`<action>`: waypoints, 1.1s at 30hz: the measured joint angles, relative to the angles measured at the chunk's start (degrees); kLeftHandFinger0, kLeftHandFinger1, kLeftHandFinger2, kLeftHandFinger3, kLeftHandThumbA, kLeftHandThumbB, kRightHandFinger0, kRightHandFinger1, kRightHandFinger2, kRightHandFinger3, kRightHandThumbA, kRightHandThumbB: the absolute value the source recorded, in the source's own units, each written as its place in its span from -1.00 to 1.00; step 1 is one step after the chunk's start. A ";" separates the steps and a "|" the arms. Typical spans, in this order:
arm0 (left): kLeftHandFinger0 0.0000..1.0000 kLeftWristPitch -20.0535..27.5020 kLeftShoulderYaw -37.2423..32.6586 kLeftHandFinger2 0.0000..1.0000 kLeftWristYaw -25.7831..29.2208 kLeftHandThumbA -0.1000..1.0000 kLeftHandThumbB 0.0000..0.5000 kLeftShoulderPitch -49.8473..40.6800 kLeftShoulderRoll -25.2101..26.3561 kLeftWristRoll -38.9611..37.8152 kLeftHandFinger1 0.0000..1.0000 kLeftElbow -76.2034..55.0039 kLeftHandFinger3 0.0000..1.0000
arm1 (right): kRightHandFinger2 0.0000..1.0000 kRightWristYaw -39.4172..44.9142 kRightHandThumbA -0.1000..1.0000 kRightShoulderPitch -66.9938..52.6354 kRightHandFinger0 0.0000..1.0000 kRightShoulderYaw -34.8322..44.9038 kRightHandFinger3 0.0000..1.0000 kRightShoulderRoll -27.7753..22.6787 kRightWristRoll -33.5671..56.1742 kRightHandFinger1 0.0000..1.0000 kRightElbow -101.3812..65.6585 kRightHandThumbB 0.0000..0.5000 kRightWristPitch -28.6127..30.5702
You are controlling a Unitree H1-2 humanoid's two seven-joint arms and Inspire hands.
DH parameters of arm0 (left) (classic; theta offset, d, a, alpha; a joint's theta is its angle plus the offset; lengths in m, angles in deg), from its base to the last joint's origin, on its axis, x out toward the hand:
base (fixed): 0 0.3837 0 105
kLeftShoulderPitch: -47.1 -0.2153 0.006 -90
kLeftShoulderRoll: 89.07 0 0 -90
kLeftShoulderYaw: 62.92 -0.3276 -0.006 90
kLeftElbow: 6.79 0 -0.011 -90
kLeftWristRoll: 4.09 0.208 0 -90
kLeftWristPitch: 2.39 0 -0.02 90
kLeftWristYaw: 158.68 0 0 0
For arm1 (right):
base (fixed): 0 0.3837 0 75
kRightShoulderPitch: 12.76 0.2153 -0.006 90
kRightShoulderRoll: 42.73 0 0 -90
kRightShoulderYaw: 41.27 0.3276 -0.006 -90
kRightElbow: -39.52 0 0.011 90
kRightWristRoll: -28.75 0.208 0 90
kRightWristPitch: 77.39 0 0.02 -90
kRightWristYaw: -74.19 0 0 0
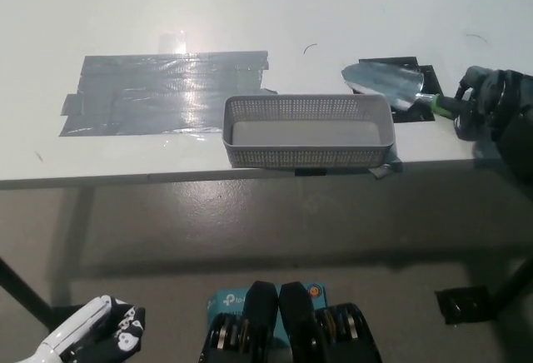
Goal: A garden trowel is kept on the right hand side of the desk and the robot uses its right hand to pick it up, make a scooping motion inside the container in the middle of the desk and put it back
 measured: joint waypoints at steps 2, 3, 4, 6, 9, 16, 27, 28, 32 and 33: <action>-1.00 -0.12 0.05 -0.92 -0.01 -0.84 1.00 0.00 0.00 -0.06 -1.00 0.00 -0.89 | 1.00 1.38 0.81 -0.41 1.00 -0.32 1.00 -0.54 -0.30 1.00 -2.51 1.00 -0.75; -1.00 -0.15 0.06 -0.93 -0.01 -0.84 1.00 -0.01 0.00 -0.07 -1.00 -0.01 -0.89 | 1.00 1.95 0.81 -0.53 1.00 -0.39 1.00 -0.75 -0.45 1.00 -3.45 1.00 -1.01; -1.00 -0.17 0.07 -0.94 -0.01 -0.84 1.00 -0.02 0.00 -0.09 -1.00 -0.01 -0.90 | 1.00 2.44 0.88 -0.60 1.00 -0.40 1.00 -0.88 -0.63 1.00 -4.06 1.00 -1.18; -1.00 -0.23 0.09 -1.00 -0.01 -0.87 1.00 -0.08 0.00 -0.17 -1.00 -0.01 -1.00 | 1.00 3.50 0.97 -0.66 1.00 -0.52 1.00 -1.18 -1.17 1.00 -5.32 1.00 -1.48; -1.00 -0.34 0.13 -1.00 -0.01 -0.85 1.00 -0.14 0.00 -0.26 -1.00 -0.02 -1.00 | 1.00 4.92 1.00 -0.66 1.00 -0.72 1.00 -1.73 -1.79 1.00 -6.85 1.00 -1.93; -1.00 -0.33 0.41 -1.00 -0.01 -0.83 1.00 -0.97 0.02 -0.44 -1.00 -0.23 -1.00 | 1.00 7.32 1.00 -0.75 1.00 0.01 1.00 -3.84 -2.76 1.00 -12.85 1.00 -2.34; -1.00 -0.34 0.36 -1.00 -0.01 -0.81 1.00 -1.03 -0.08 -0.38 -1.00 -0.13 -0.98 | 1.00 10.47 -0.08 -8.19 1.00 7.11 1.00 -8.45 -2.97 1.00 -36.58 0.28 -2.38; -1.00 -0.34 0.36 -0.99 -0.01 -0.84 1.00 -1.02 -0.11 -0.38 -1.00 -0.08 -0.97 | 1.00 10.72 -0.02 -9.71 1.00 8.55 1.00 -8.21 -2.80 1.00 -38.93 0.14 -2.37; -1.00 -0.34 0.35 -1.00 -0.02 -0.88 1.00 -0.97 -0.21 -0.38 -1.00 0.17 -0.97 | 1.00 11.17 -0.13 -16.19 0.77 12.69 1.00 -6.71 -2.00 1.00 -47.44 -0.10 -2.35; -1.00 -0.34 0.35 -1.00 -0.02 -0.87 1.00 -0.92 -0.25 -0.39 -1.00 0.23 -0.97 | 1.00 11.15 -0.25 -18.07 0.74 13.37 1.00 -6.34 -1.78 1.00 -49.64 -0.16 -2.35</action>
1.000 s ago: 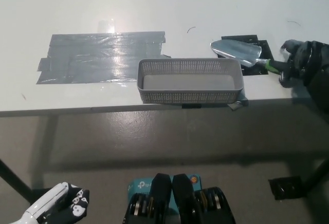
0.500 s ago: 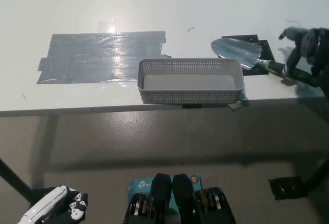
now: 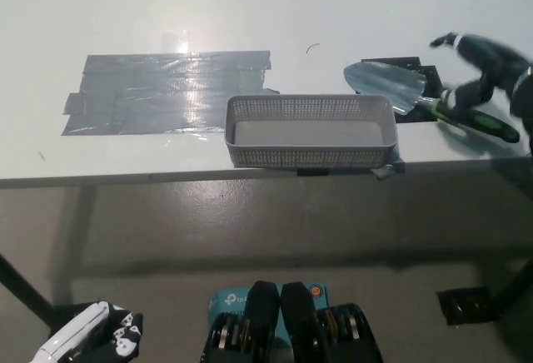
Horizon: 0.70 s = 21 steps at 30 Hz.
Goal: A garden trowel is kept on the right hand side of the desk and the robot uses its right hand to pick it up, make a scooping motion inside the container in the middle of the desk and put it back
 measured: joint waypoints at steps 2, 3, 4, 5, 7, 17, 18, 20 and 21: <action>-1.00 0.00 0.00 -0.99 0.00 -0.88 1.00 0.08 -0.10 0.00 -1.00 0.06 -0.93 | 1.00 -0.12 -0.39 -4.54 0.72 1.23 1.00 0.88 0.69 1.00 -4.76 -0.16 0.12; -1.00 0.00 -0.01 -1.00 0.00 -0.86 1.00 0.12 -0.11 0.00 -1.00 0.10 -0.93 | 1.00 -0.23 -0.40 -6.84 0.70 1.77 1.00 1.41 1.04 1.00 -6.89 -0.10 0.23; -1.00 0.00 -0.02 -1.00 0.00 -0.86 1.00 0.18 -0.11 0.00 -1.00 0.11 -0.93 | 1.00 -0.41 -0.36 -8.99 0.74 2.21 1.00 1.91 1.40 1.00 -8.74 -0.09 0.38; -1.00 0.00 -0.02 -1.00 0.00 -0.86 1.00 0.28 -0.12 0.00 -1.00 0.13 -0.93 | 1.00 -0.90 -0.36 -12.08 0.81 2.89 1.00 2.73 1.91 1.00 -11.32 -0.04 0.68; -1.00 0.00 -0.02 -1.00 -0.01 -0.84 1.00 0.60 -0.11 -0.01 -1.00 0.15 -0.92 | 1.00 -1.93 -0.37 -18.80 1.00 4.09 1.00 4.66 2.64 1.00 -15.77 -0.02 1.60; -1.00 -0.02 -0.04 -1.00 -0.02 -0.87 1.00 1.88 -0.14 -0.02 -1.00 0.43 -0.93 | 1.00 -10.76 -0.35 -43.46 1.00 7.70 1.00 12.66 5.38 1.00 -21.33 -0.26 11.76; -1.00 -0.02 -0.04 -1.00 -0.02 -0.87 1.00 1.99 -0.13 -0.02 -1.00 0.51 -0.93 | 1.00 -11.59 -0.37 -44.97 1.00 7.82 1.00 12.78 5.50 1.00 -20.87 -0.20 12.83; -1.00 -0.03 -0.04 -1.00 -0.02 -0.82 1.00 2.22 -0.13 -0.03 -1.00 0.62 -0.94 | 1.00 -13.01 -0.44 -46.63 1.00 7.97 1.00 12.91 5.59 1.00 -19.95 -0.16 14.67; -1.00 -0.03 -0.04 -1.00 -0.02 -0.82 1.00 2.39 -0.13 -0.02 -1.00 0.72 -0.95 | 1.00 -13.83 -0.45 -47.05 1.00 7.99 1.00 12.97 5.62 1.00 -19.50 -0.16 15.80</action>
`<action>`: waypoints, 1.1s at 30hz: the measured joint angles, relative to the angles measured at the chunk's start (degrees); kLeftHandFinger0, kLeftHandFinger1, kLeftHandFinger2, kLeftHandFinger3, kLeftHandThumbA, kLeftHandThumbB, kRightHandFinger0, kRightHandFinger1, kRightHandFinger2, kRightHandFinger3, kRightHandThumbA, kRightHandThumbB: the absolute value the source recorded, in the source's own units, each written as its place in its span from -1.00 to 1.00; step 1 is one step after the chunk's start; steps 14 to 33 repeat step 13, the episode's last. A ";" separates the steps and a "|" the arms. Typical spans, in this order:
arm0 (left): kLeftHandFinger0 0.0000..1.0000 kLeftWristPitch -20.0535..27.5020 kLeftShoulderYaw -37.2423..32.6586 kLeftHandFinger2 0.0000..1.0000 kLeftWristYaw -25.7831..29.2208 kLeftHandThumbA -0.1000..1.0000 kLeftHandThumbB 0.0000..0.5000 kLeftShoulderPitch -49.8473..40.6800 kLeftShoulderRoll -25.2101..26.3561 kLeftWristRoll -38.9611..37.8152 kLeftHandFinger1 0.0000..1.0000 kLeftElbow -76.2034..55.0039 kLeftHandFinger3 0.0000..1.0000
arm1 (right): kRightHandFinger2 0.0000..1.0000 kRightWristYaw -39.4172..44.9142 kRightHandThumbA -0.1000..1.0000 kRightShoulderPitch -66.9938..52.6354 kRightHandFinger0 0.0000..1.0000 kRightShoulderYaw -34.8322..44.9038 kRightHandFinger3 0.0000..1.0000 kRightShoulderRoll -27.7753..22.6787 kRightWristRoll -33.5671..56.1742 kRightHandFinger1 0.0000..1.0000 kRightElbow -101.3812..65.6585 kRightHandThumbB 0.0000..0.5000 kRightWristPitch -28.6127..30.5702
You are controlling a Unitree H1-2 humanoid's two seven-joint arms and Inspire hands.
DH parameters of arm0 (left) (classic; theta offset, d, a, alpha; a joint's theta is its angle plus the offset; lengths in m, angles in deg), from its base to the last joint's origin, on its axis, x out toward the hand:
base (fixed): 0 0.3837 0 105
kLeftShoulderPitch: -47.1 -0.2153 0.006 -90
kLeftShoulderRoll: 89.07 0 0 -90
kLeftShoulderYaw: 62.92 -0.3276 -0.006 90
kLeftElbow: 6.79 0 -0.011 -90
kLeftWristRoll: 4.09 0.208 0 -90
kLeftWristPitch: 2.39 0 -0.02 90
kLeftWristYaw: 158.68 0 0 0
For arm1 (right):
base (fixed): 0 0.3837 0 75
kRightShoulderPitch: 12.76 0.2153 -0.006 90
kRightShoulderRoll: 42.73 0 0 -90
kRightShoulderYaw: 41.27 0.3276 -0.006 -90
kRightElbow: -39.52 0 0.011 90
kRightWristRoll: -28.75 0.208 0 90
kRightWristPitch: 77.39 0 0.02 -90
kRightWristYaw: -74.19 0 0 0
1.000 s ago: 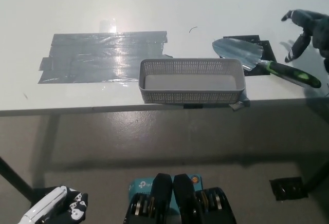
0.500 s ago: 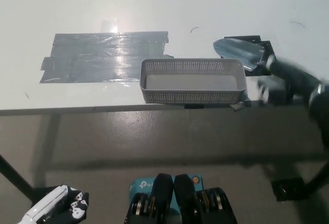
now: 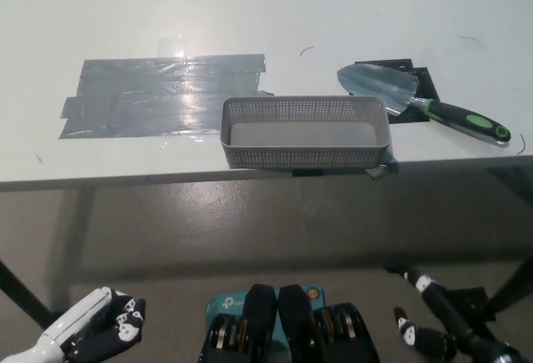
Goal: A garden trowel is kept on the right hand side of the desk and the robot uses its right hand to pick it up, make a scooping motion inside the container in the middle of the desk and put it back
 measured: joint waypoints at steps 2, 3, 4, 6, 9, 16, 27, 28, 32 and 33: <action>-1.00 0.02 0.01 -1.00 0.00 -0.83 1.00 0.22 0.00 0.00 -1.00 0.16 -0.97 | 1.00 -1.18 -0.46 -0.34 1.00 -0.01 1.00 0.12 0.01 1.00 0.58 -0.23 1.66; -1.00 0.02 0.01 -1.00 0.00 -0.81 1.00 0.31 0.00 0.00 -1.00 0.33 -0.96 | 1.00 -1.88 -0.52 -0.34 1.00 -0.02 1.00 0.17 0.01 1.00 0.93 -0.18 2.80; -1.00 0.02 0.01 -1.00 0.00 -0.80 1.00 0.38 0.00 -0.01 -1.00 0.47 -0.96 | 1.00 -2.43 -0.55 -0.32 1.00 -0.02 1.00 0.18 0.01 1.00 1.15 -0.18 3.69; -1.00 0.02 0.02 -0.99 0.00 -0.77 1.00 0.51 0.01 -0.02 -1.00 0.91 -0.94 | 1.00 -3.76 -0.55 -0.23 1.00 -0.02 1.00 0.17 0.03 1.00 1.62 -0.17 5.88; -1.00 0.03 0.02 -0.99 0.00 -0.81 1.00 0.73 0.02 -0.03 -1.00 1.20 -0.93 | 1.00 -5.34 -0.44 -0.08 1.00 -0.01 1.00 0.10 0.11 1.00 2.06 -0.14 8.68; -1.00 0.06 0.04 -0.99 -0.01 -0.79 1.00 1.59 0.13 -0.14 -1.00 1.22 -0.94 | 1.00 -5.93 -0.42 0.78 1.00 -0.03 1.00 -0.76 0.32 1.00 2.10 -0.09 10.96; -1.00 0.06 0.04 -0.99 -0.01 -0.79 1.00 1.59 0.13 -0.14 -1.00 1.22 -0.94 | 1.00 -5.93 -0.42 0.78 1.00 -0.03 1.00 -0.76 0.32 1.00 2.10 -0.09 10.96; -1.00 0.06 0.04 -0.99 -0.01 -0.79 1.00 1.59 0.13 -0.14 -1.00 1.22 -0.94 | 1.00 -5.93 -0.42 0.78 1.00 -0.03 1.00 -0.76 0.32 1.00 2.10 -0.09 10.96; -1.00 0.06 0.04 -0.99 -0.01 -0.79 1.00 1.59 0.13 -0.14 -1.00 1.22 -0.94 | 1.00 -5.93 -0.42 0.78 1.00 -0.03 1.00 -0.76 0.32 1.00 2.10 -0.09 10.96; -1.00 0.06 0.04 -0.99 -0.01 -0.79 1.00 1.59 0.13 -0.14 -1.00 1.22 -0.94 | 1.00 -5.93 -0.42 0.78 1.00 -0.03 1.00 -0.76 0.32 1.00 2.10 -0.09 10.96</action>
